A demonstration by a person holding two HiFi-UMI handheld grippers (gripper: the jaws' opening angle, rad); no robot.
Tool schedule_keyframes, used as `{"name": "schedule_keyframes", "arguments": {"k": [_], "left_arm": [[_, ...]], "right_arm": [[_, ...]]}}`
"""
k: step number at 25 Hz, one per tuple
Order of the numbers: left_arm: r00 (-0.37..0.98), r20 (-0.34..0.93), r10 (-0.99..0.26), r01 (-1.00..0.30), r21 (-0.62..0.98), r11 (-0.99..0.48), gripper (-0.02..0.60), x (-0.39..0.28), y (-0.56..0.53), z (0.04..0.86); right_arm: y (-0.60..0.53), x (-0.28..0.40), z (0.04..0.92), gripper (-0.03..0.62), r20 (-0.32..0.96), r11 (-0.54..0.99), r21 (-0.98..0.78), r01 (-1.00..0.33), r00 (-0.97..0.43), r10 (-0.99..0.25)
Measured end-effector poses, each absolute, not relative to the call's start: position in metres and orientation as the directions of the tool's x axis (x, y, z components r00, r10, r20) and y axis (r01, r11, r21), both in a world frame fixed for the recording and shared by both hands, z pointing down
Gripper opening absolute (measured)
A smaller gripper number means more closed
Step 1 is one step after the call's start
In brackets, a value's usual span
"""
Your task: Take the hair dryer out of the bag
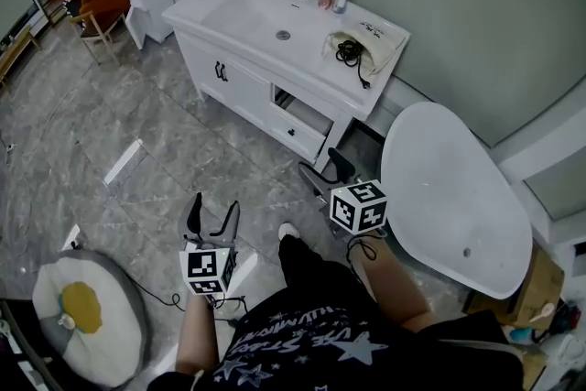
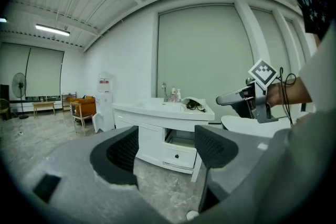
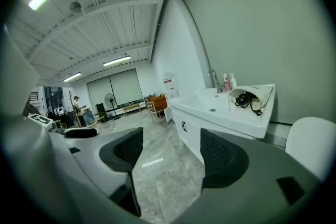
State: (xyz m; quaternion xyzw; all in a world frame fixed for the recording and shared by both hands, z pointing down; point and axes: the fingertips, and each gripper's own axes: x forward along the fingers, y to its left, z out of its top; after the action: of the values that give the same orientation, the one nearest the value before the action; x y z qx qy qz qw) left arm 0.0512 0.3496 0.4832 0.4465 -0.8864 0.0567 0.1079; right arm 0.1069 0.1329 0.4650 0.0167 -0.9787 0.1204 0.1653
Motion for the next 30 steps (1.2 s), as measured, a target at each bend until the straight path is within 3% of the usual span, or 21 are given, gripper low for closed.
{"name": "schedule_keyframes", "arguments": {"k": [14, 30], "left_arm": [[-0.489, 0.303, -0.818, -0.859, -0.001, 0.513, 0.331, -0.089, 0.18, 0.492], [-0.244, 0.307, -0.92, -0.969, -0.049, 0.241, 0.331, -0.143, 0.011, 0.472]], "right_arm": [[-0.058, -0.01, 0.482, 0.337, 0.36, 0.886, -0.382, -0.262, -0.925, -0.118], [-0.168, -0.024, 0.495, 0.337, 0.37, 0.782, -0.462, -0.419, -0.892, -0.26]]}}
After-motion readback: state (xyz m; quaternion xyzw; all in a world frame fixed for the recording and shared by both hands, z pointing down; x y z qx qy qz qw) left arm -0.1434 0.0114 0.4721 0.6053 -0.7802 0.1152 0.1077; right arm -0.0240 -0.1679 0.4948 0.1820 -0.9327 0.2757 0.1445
